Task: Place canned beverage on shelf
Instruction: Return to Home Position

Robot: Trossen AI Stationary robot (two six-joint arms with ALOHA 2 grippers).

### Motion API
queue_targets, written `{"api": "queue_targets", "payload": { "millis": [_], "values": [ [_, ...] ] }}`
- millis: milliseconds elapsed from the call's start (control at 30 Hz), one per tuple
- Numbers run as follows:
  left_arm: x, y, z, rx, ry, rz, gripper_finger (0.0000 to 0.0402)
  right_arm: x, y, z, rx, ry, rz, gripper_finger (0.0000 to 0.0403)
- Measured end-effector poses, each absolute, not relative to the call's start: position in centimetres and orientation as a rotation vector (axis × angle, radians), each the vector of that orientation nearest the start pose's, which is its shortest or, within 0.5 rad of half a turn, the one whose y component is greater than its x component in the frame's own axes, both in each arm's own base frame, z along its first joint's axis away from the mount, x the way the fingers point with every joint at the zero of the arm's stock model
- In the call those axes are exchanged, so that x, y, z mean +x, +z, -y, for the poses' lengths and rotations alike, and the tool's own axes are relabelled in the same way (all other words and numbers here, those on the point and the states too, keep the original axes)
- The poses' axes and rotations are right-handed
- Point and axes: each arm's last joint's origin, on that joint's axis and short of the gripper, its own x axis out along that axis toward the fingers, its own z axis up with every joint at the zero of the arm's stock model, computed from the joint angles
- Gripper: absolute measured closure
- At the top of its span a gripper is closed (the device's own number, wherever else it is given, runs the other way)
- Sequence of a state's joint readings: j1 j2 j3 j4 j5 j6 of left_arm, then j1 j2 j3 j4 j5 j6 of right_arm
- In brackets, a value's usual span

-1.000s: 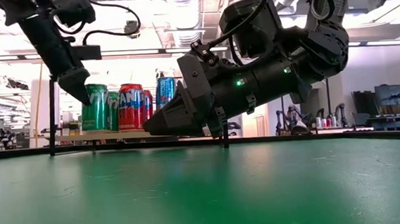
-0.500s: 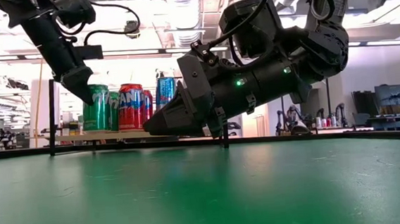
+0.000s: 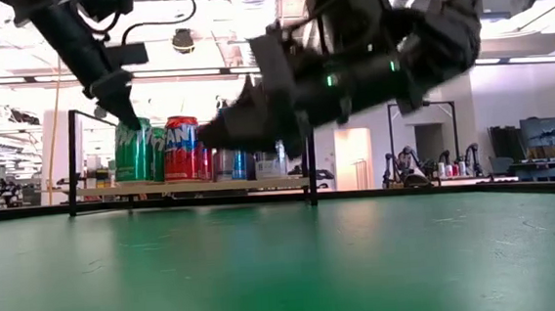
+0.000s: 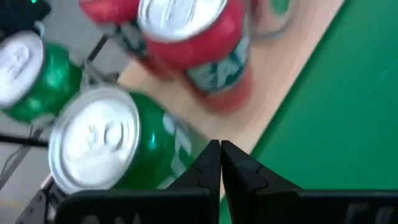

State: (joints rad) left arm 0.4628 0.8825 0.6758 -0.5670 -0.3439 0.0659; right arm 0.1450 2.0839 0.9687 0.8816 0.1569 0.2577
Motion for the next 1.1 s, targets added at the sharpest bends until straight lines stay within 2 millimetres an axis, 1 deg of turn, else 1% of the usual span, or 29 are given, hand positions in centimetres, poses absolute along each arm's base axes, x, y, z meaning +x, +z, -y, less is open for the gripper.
{"api": "queue_targets", "payload": {
  "millis": [167, 233, 333, 433, 500, 567, 667, 767, 800, 900, 1000, 1100],
  "values": [
    [16.0, 26.2, -7.4, 0.021, 0.612, -0.747, 0.0401, 39.2, 15.0, -4.8, 0.139, -0.049, -0.304, 0.0281],
    [16.4, 26.4, -6.9, 0.035, 0.544, -0.719, 0.0401, 38.5, 16.6, -4.7, 0.083, -0.045, -0.354, 0.0281],
    [17.3, 26.0, -5.9, 0.039, 0.428, -0.651, 0.0401, 37.2, 19.0, -4.5, 0.025, -0.039, -0.390, 0.0281],
    [17.8, 25.6, -4.8, 0.041, 0.282, -0.585, 0.0401, 35.4, 20.6, -3.8, 0.011, -0.052, -0.404, 0.0281],
    [17.8, 25.7, -4.0, 0.051, 0.181, -0.532, 0.0401, 33.4, 21.4, -3.0, 0.019, -0.088, -0.415, 0.0281],
    [17.5, 26.1, -3.4, 0.068, 0.119, -0.472, 0.0401, 31.5, 22.2, -2.4, 0.046, -0.112, -0.376, 0.0281],
    [16.5, 26.8, -3.0, 0.104, 0.115, -0.391, 0.0401, 28.3, 22.7, -1.5, 0.085, -0.138, -0.305, 0.0281],
    [15.2, 27.1, -2.8, 0.119, 0.125, -0.291, 0.0401, 25.3, 22.6, -1.0, 0.109, -0.142, -0.166, 0.0282],
    [14.9, 26.9, -2.7, 0.124, 0.126, -0.253, 0.0401, 24.2, 22.2, -0.7, 0.115, -0.144, -0.118, 0.0285],
    [14.0, 25.6, -2.6, 0.118, 0.124, -0.163, 0.0401, 21.9, 21.0, 0.1, 0.155, -0.167, 0.029, 0.0306],
    [13.5, 24.0, -2.4, 0.094, 0.120, -0.087, 0.0401, 20.5, 19.8, 0.9, 0.204, -0.197, 0.089, 0.0343],
    [13.2, 22.6, -2.4, 0.057, 0.117, -0.025, 0.0401, 19.9, 18.6, 1.4, 0.236, -0.224, 0.056, 0.0384]
  ]
}}
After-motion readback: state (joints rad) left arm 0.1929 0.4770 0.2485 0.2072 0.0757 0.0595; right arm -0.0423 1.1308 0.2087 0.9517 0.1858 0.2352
